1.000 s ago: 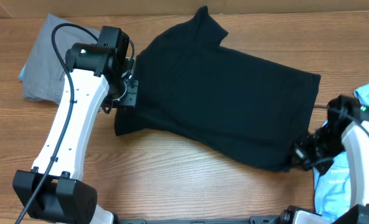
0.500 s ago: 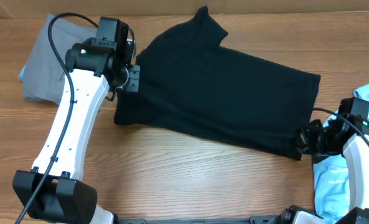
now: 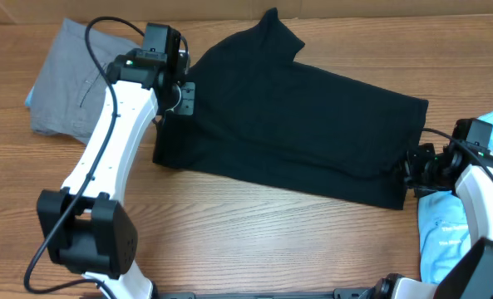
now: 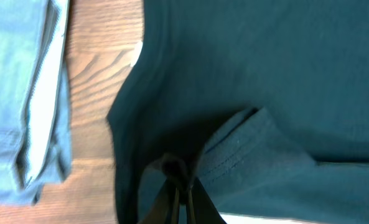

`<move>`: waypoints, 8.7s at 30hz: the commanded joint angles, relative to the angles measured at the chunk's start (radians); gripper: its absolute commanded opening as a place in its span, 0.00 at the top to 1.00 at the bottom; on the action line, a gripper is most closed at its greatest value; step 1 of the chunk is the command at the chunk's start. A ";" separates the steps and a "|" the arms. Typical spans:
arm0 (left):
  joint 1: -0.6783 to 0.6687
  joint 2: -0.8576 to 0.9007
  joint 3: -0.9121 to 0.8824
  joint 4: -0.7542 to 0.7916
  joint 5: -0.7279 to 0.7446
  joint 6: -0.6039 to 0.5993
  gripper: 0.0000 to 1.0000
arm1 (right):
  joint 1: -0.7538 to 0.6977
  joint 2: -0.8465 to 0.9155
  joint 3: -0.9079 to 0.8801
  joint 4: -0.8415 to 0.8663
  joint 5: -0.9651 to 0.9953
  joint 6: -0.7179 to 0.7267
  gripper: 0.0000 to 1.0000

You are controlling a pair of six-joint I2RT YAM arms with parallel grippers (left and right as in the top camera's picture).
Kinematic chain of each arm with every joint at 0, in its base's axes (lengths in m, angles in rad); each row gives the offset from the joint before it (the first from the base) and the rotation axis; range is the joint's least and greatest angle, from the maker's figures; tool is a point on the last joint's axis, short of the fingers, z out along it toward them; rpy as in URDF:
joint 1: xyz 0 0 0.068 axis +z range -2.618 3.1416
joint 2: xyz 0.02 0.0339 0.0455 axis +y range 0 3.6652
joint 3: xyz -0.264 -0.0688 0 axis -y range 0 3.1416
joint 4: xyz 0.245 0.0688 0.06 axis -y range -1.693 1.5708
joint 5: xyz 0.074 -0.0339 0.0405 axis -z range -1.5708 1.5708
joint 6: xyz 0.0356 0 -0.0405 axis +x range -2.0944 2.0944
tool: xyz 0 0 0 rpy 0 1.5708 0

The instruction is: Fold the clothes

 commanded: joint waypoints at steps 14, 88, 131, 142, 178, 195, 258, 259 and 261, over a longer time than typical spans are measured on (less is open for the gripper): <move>0.003 0.043 -0.003 0.092 0.055 0.069 0.75 | 0.013 0.056 0.002 0.071 0.049 -0.254 0.31; -0.036 0.343 -0.004 0.153 0.316 0.109 0.00 | -0.066 0.120 0.101 0.124 0.028 -0.204 0.96; 0.075 0.228 -0.128 -0.135 0.313 0.057 0.56 | -0.066 0.121 0.101 0.102 0.024 -0.203 0.96; 0.087 0.198 -0.050 -0.128 0.360 0.045 0.96 | -0.066 0.121 0.101 0.098 0.024 -0.203 0.96; -0.014 0.212 -0.199 0.255 0.533 0.039 0.96 | -0.066 0.121 0.101 0.082 0.024 -0.204 0.96; 0.010 0.203 -0.090 -0.070 0.134 -0.083 0.57 | -0.066 0.121 0.101 0.075 0.024 -0.220 0.95; 0.084 0.342 -0.049 0.070 0.115 -0.090 0.46 | -0.067 0.121 0.101 0.060 0.028 -0.230 0.95; 0.084 0.342 -0.053 0.072 0.114 -0.090 0.46 | -0.067 0.120 0.101 0.060 0.029 -0.230 0.95; 0.085 0.342 -0.057 0.071 0.110 -0.090 0.47 | -0.067 0.121 0.101 0.060 0.029 -0.230 0.95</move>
